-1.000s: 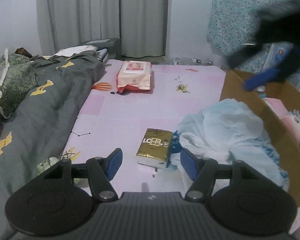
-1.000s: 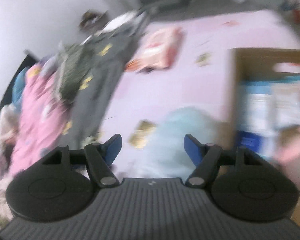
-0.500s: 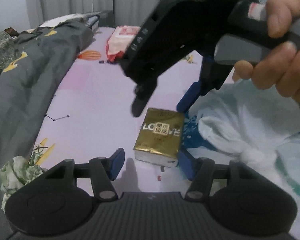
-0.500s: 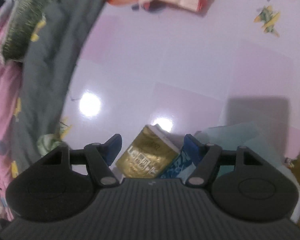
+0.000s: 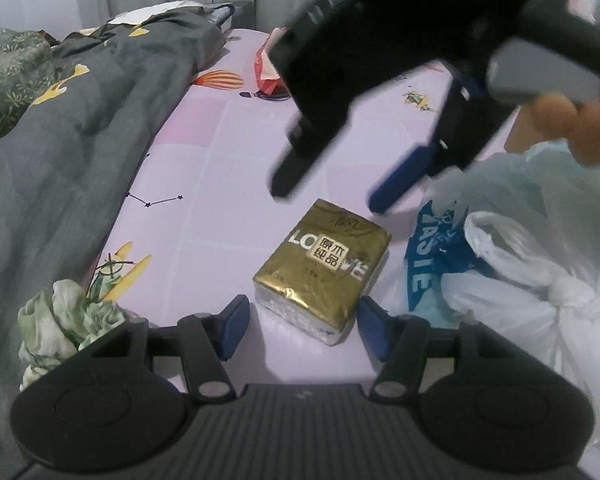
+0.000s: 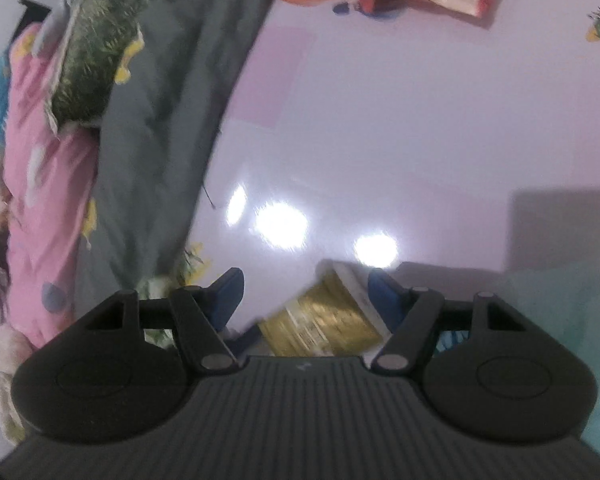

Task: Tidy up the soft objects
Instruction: 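Reach the right tool to the gold tissue pack and grasp it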

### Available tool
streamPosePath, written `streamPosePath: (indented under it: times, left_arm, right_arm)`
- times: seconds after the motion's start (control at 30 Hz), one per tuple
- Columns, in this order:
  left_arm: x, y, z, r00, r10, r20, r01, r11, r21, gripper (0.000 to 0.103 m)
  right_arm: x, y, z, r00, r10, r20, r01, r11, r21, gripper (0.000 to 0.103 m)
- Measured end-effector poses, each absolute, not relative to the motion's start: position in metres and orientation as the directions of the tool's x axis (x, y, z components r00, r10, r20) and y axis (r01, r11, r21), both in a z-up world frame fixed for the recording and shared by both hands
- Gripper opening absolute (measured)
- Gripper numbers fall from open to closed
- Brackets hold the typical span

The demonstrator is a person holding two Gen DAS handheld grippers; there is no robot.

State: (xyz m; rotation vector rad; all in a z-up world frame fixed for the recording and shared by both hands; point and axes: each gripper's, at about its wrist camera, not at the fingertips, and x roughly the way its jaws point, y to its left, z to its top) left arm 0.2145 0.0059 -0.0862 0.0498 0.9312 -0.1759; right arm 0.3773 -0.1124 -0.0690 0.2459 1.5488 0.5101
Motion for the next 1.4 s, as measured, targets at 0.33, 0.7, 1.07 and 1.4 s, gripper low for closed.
streamPosePath:
  times: [0.33,0.7,1.07,1.4]
  left_arm:
    - [0.215,0.004,-0.084,0.583,-0.099,-0.807,0.142,0.990,-0.018,0.060]
    - [0.219,0.008,-0.073,0.606,-0.082,-0.791,0.142,0.990,0.006,0.072]
    - [0.240,0.002,-0.081,0.563,-0.076,-0.823,0.124,0.992,-0.007,0.070]
    - [0.247,0.003,-0.084,0.566,-0.054,-0.823,0.123,0.992,0.020,0.073]
  right_arm:
    - [0.380,-0.104,-0.092,-0.072,0.493,-0.867,-0.102,0.861,0.498,0.069]
    - [0.386,-0.124,-0.072,0.000,0.518,-0.855,-0.045,0.854,0.518,0.068]
    - [0.390,-0.096,-0.104,-0.039,0.511,-0.858,0.000,0.859,0.512,0.065]
    - [0.395,-0.102,-0.105,-0.034,0.516,-0.856,-0.008,0.856,0.517,0.063]
